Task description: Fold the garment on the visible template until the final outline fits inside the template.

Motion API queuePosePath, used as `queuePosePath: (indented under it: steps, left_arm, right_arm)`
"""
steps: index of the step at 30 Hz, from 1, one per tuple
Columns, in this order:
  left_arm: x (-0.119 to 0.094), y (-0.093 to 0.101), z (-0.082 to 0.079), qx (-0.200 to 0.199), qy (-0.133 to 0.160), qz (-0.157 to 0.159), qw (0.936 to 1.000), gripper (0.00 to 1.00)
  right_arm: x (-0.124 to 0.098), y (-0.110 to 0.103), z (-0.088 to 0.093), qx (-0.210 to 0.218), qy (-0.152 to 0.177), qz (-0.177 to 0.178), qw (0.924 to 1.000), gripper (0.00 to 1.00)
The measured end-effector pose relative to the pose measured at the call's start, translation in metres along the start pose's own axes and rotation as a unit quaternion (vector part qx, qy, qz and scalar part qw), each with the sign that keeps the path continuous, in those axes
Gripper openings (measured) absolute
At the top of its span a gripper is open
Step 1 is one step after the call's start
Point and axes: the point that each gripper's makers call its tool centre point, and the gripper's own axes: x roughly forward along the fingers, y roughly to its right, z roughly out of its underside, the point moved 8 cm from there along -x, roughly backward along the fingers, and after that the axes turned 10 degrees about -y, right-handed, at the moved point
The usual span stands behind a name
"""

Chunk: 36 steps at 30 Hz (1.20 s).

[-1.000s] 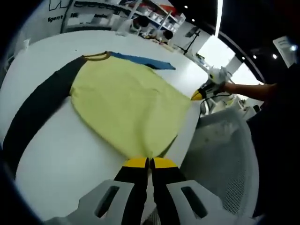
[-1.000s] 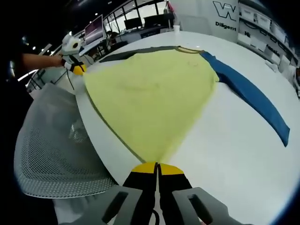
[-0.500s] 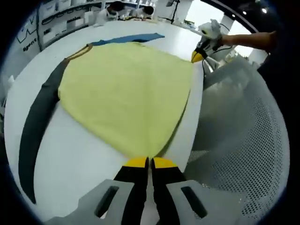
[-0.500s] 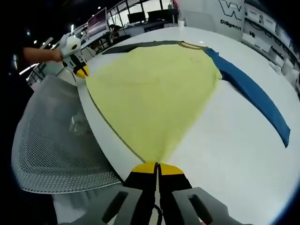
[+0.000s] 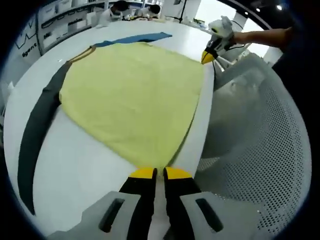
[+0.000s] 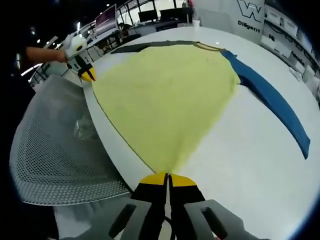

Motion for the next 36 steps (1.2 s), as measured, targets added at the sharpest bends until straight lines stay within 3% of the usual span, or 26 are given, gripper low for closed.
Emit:
queuePosePath:
  steps: [1, 4, 6, 10, 18, 28, 32, 36]
  left_arm:
    - [-0.002, -0.001, 0.0, -0.006, 0.009, 0.001, 0.9999, 0.09]
    - [-0.01, -0.007, -0.004, -0.038, 0.05, -0.009, 0.998, 0.18]
    - [-0.015, -0.014, -0.004, -0.038, 0.067, -0.022, 0.9968, 0.23]
    - [-0.021, -0.019, -0.004, -0.034, 0.084, -0.047, 0.9948, 0.34]
    - [-0.026, -0.031, -0.004, -0.022, 0.109, -0.101, 0.9887, 0.46]
    - [-0.042, -0.062, 0.014, -0.121, 0.148, -0.164, 0.9677, 0.57]
    - [-0.051, -0.068, 0.018, -0.127, 0.158, -0.186, 0.9614, 0.61]
    - [-0.055, -0.075, 0.024, -0.143, 0.16, -0.202, 0.9555, 0.65]
  right_arm:
    - [-0.002, 0.004, -0.002, -0.014, 0.014, 0.01, 0.9998, 0.0]
    - [-0.007, 0.012, -0.006, 0.002, 0.034, 0.022, 0.9992, 0.11]
    - [-0.011, 0.019, -0.009, 0.007, 0.041, 0.03, 0.9987, 0.16]
    - [-0.015, 0.03, -0.014, 0.006, 0.047, 0.039, 0.9981, 0.19]
    - [-0.019, 0.042, -0.021, 0.001, 0.063, 0.058, 0.9963, 0.3]
    - [-0.029, 0.051, -0.018, 0.013, 0.094, 0.088, 0.9916, 0.55]
    - [-0.033, 0.056, -0.016, 0.021, 0.108, 0.103, 0.9886, 0.67]
    - [-0.037, 0.058, -0.013, 0.031, 0.115, 0.11, 0.9868, 0.74]
